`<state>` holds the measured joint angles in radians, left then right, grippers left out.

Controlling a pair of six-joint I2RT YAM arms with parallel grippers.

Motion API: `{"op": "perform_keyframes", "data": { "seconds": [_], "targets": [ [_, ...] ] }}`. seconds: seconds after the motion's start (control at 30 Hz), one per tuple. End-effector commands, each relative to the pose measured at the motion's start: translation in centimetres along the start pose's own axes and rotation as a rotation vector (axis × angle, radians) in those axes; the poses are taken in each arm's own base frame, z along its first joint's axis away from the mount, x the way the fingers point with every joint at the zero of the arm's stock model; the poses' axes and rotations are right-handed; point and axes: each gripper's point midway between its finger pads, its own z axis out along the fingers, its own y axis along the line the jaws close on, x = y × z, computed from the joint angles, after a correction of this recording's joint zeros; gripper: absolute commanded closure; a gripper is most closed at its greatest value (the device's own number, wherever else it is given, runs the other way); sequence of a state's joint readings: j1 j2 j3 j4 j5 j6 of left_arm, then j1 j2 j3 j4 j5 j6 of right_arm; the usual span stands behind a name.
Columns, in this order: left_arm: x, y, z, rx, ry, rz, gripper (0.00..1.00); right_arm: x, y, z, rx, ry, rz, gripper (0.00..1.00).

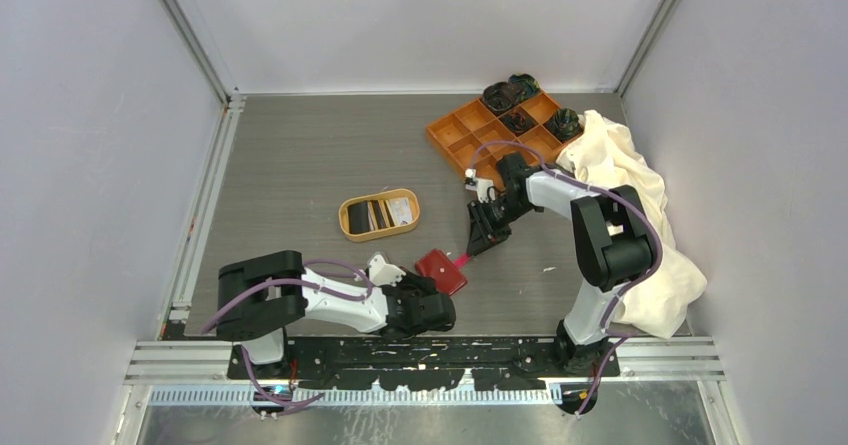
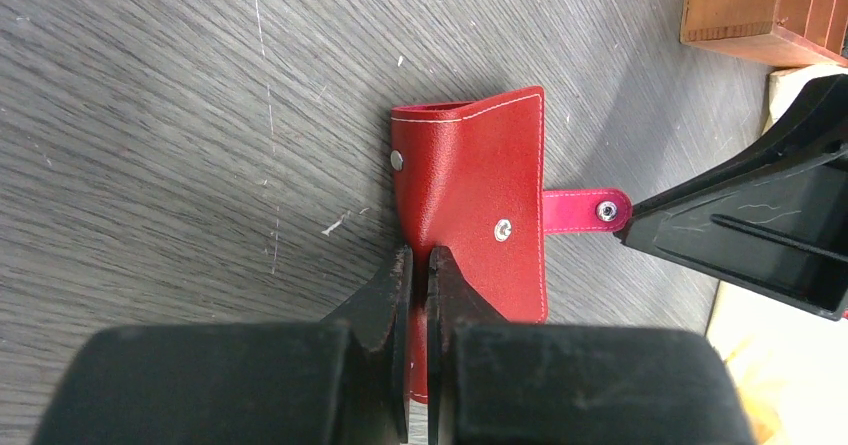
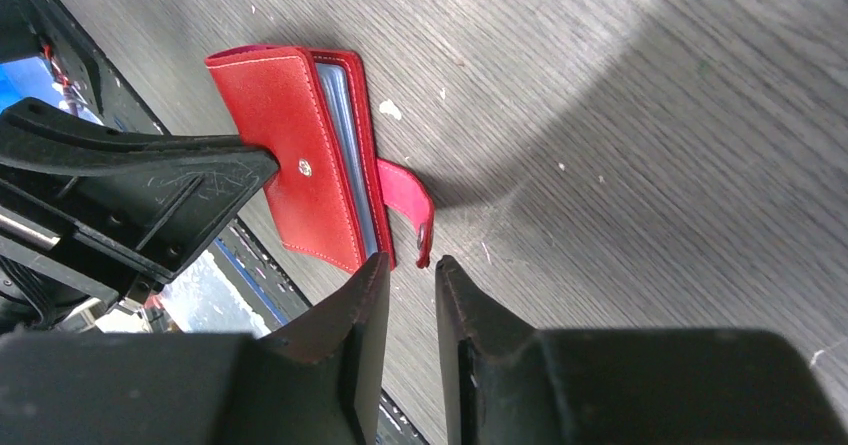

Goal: Put the credit cards into the card holder
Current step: Close the card holder at the center of the board.

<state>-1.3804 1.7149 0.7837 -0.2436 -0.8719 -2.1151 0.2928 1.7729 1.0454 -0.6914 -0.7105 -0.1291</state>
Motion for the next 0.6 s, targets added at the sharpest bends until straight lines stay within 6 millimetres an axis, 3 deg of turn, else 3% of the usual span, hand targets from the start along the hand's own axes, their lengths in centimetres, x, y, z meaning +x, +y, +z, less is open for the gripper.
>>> {"op": "perform_keyframes", "data": {
  "seconds": [0.0,0.57],
  "targets": [
    [-0.12,3.96,0.68,-0.100,-0.003,0.144,1.00,-0.83,0.55,-0.40,-0.005,-0.005,-0.003,0.72],
    [0.48,3.77,0.78,-0.072,0.022,0.137,0.97,-0.75,1.13,0.49,-0.077,0.041,0.029,0.84]
  ]
}}
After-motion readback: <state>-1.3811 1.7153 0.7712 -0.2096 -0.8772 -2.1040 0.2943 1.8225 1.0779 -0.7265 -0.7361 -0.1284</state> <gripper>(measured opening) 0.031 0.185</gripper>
